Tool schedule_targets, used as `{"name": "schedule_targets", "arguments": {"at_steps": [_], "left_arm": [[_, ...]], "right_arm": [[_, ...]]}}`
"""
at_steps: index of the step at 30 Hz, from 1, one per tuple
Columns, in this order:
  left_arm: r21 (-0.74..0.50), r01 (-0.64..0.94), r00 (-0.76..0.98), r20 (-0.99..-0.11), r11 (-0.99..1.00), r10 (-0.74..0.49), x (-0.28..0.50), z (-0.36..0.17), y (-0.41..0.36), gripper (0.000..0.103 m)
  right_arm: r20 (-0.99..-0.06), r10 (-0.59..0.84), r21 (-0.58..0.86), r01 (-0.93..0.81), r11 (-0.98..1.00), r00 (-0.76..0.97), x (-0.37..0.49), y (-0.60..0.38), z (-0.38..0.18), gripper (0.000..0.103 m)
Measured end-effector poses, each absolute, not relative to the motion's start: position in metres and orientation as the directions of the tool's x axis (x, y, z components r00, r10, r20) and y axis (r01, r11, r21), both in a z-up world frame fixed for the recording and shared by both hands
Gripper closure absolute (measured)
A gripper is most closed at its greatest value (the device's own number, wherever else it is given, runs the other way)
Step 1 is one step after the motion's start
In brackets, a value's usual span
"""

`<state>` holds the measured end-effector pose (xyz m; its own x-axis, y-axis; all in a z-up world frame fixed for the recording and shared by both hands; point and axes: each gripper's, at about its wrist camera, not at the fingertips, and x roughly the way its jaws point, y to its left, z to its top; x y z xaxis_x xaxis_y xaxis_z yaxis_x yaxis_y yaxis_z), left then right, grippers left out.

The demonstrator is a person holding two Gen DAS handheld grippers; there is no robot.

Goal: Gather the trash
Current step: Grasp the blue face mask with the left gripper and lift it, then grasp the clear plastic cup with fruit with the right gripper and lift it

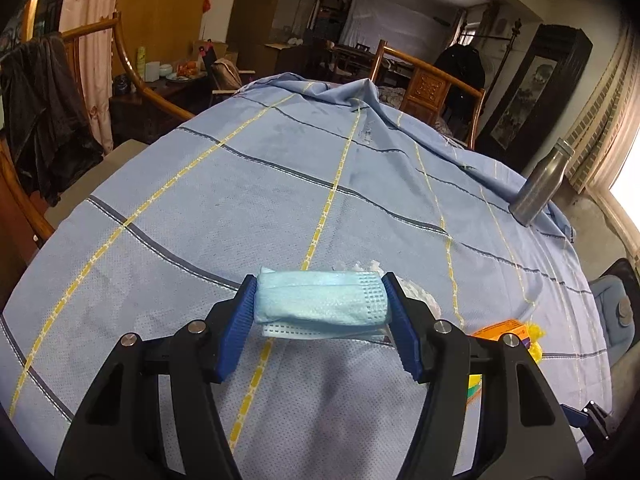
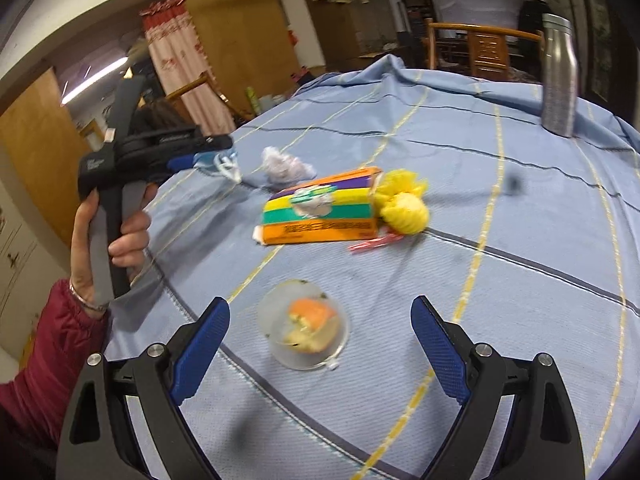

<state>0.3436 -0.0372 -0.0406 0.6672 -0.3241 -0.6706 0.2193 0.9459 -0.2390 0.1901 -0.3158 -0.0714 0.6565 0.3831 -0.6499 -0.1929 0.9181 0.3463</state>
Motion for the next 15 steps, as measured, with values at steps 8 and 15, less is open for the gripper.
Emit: {"name": "schedule_targets", "arguments": {"at_steps": [8, 15], "left_arm": [[-0.212, 0.253, 0.652, -0.683, 0.944, -0.328, 0.340, -0.044, -0.048, 0.041], [-0.221, 0.271, 0.645, -0.681, 0.937, -0.347, 0.338, -0.043, -0.049, 0.041]], "right_arm": [[-0.711, 0.371, 0.268, -0.258, 0.928, 0.597, 0.195, -0.287, -0.074, 0.013], [-0.747, 0.349, 0.240, -0.261, 0.935, 0.565, 0.203, -0.277, -0.079, 0.021]]}}
